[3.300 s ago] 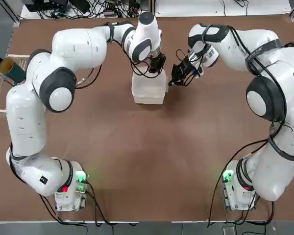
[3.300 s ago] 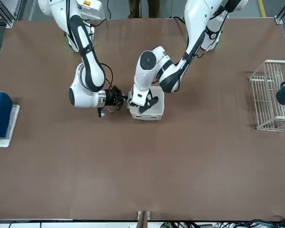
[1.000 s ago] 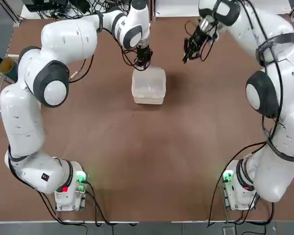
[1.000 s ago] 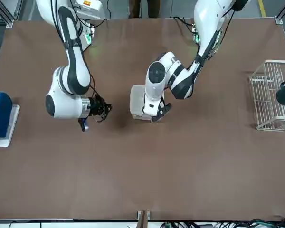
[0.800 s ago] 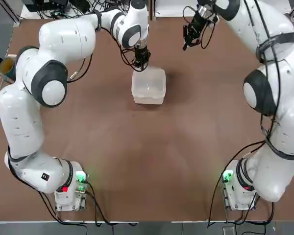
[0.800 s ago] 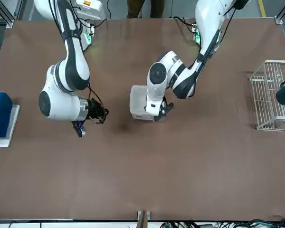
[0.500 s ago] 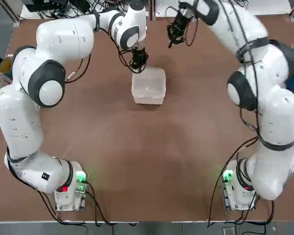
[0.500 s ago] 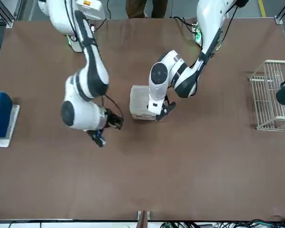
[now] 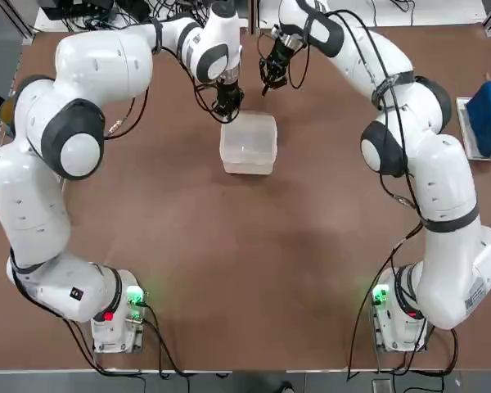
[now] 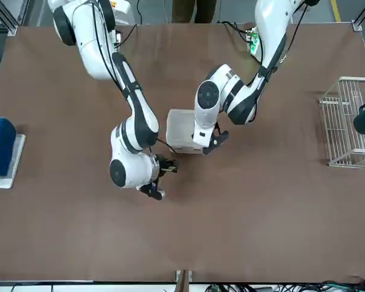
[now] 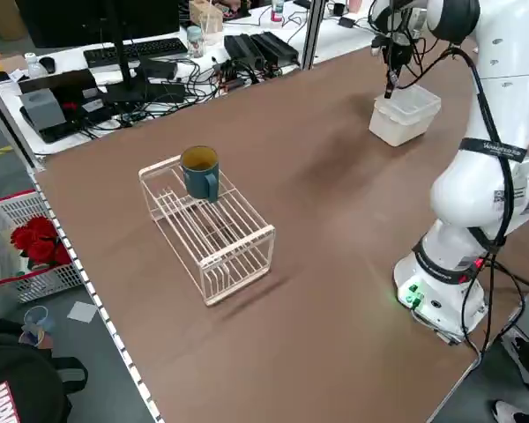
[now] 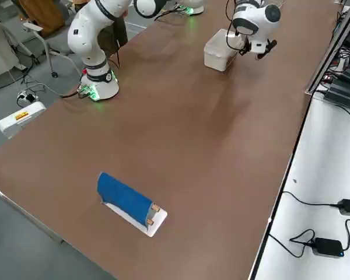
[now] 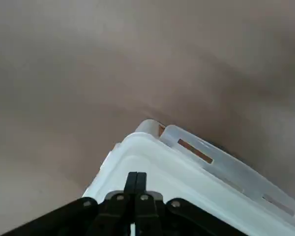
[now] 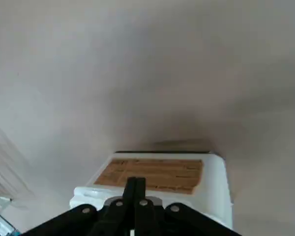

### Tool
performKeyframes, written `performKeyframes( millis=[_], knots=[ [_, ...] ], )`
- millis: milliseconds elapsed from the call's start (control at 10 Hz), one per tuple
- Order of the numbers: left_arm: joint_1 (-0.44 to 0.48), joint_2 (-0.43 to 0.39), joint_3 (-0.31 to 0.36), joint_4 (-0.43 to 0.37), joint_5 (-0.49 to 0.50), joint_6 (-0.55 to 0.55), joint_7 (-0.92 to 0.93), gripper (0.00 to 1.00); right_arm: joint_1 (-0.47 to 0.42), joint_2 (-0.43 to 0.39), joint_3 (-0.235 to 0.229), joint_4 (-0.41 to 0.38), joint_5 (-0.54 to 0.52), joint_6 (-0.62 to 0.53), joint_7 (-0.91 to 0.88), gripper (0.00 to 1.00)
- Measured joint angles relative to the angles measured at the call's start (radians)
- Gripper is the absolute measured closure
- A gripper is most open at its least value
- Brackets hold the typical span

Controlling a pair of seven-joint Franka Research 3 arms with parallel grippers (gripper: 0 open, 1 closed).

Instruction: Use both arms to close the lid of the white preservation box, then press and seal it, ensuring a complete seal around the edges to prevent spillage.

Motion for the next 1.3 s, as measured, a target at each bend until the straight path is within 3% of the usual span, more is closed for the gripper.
performKeyframes(
  millis=[700,1300],
  knots=[
    [0.008,-0.034,0.000,-0.062,0.000,0.072,-0.003,0.99,0.040,0.030,0.014,0.003,-0.010,0.000,0.000,0.99],
    [0.008,-0.037,0.000,-0.068,0.000,0.078,-0.004,0.99,0.074,0.033,0.014,0.001,-0.019,0.025,0.014,0.99]
  ],
)
